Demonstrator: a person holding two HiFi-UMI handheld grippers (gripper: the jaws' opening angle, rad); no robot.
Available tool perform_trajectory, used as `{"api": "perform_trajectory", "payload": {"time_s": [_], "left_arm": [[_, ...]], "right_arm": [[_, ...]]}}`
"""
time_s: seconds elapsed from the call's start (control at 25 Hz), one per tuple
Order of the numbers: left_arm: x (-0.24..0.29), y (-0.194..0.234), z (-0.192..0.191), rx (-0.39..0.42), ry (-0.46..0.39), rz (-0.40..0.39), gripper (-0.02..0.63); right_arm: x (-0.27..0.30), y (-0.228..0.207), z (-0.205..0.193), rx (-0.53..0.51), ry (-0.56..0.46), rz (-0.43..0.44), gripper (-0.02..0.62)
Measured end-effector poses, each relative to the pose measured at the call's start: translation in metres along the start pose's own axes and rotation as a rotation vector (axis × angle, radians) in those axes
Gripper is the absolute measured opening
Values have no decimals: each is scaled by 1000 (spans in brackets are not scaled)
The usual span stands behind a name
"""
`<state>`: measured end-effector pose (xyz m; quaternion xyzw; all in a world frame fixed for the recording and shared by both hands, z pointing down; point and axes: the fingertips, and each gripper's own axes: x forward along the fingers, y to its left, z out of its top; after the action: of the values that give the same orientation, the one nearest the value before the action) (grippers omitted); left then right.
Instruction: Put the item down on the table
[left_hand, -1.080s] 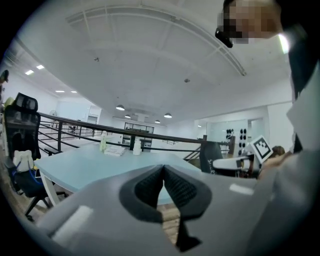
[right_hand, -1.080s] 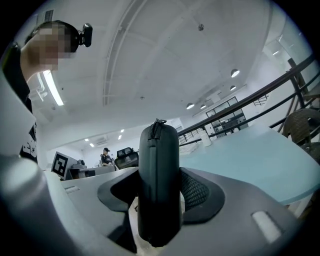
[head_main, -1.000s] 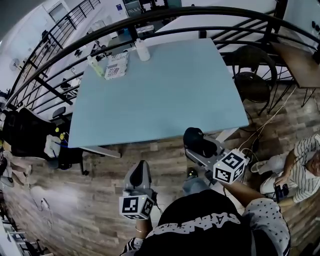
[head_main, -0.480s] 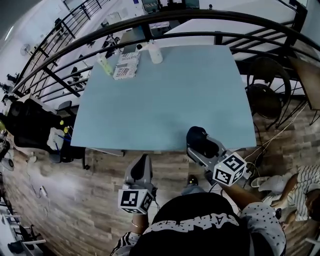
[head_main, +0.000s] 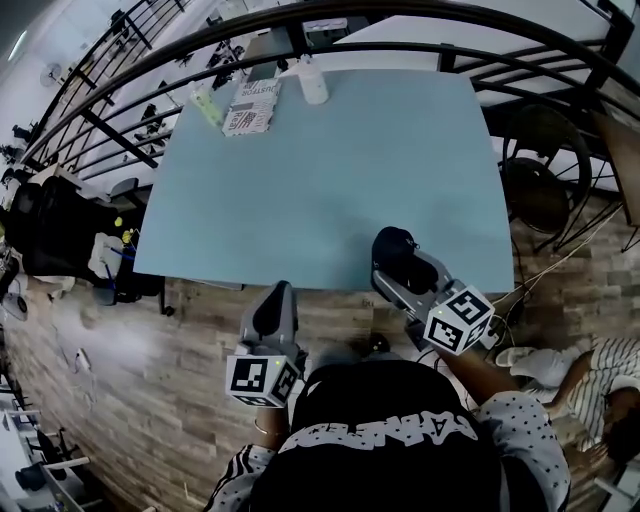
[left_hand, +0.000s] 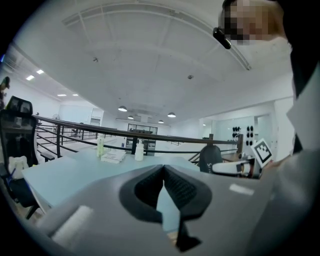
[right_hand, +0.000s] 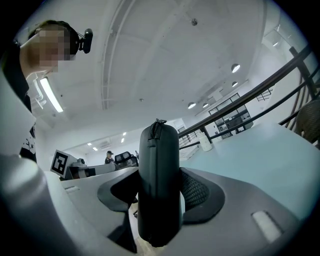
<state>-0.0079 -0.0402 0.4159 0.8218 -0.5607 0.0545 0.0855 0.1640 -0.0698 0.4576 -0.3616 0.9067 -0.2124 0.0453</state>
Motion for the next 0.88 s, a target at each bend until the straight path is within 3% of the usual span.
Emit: {"api": "perform_trajectory", "payload": {"time_s": [0.4, 0.88], "left_arm": [[48, 29, 23, 22, -17, -85, 0], [114, 100, 35, 12, -22, -146, 0]], "right_arm": [[28, -20, 19, -9, -29, -91, 256], [106, -48, 34, -39, -3, -182, 256]]}}
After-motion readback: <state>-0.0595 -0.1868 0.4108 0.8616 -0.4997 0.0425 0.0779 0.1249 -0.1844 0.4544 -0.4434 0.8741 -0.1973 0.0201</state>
